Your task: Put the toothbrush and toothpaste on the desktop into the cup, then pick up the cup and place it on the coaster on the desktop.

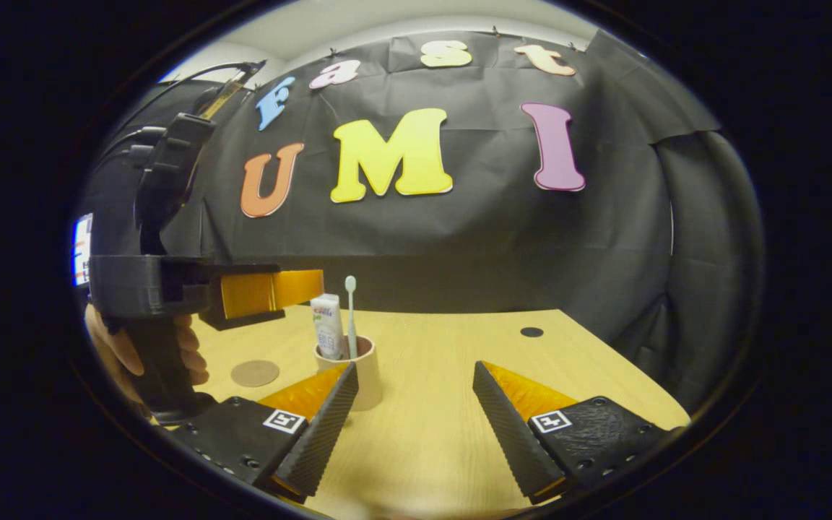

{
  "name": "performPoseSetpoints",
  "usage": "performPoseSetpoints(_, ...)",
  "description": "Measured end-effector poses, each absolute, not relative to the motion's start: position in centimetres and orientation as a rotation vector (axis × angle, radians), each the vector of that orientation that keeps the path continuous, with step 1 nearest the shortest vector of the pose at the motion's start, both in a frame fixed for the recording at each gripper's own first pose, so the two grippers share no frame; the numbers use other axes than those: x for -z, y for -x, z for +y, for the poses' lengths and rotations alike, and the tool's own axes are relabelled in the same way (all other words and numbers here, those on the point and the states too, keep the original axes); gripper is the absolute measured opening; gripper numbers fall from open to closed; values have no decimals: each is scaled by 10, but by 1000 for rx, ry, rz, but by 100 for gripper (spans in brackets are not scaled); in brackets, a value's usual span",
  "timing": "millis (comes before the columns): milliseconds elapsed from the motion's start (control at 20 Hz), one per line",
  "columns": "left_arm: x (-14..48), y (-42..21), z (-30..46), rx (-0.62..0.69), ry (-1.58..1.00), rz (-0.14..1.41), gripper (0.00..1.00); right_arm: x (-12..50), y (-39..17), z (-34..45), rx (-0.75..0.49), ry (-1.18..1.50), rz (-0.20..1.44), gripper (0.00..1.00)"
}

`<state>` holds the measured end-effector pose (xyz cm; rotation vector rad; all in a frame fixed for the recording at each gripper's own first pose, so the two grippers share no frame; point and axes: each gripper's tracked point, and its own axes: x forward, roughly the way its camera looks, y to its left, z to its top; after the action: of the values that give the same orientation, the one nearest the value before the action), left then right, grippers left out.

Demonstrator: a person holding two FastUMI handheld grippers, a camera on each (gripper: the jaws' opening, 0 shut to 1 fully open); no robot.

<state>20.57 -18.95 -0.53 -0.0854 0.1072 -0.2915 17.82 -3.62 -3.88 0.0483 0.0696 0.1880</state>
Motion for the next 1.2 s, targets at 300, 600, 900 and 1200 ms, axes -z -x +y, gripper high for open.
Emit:
performPoseSetpoints(300, 0, -180, -157, 255, 86, 106, 72, 28, -171, -13, -202, -34, 75, 97)
performPoseSetpoints(600, 7, -156, -110, 196, 105, 123, 83, 17, -185, 6, -208, -73, 115, 97)
performPoseSetpoints(900, 17, -138, -65, 161, 122, 126, 93, 24, -209, 33, -251, -25, 249, 96)
performPoseSetpoints(1200, 21, -117, -37, 139, 107, 97, 94, 49, -233, 49, -247, 52, 443, 98)
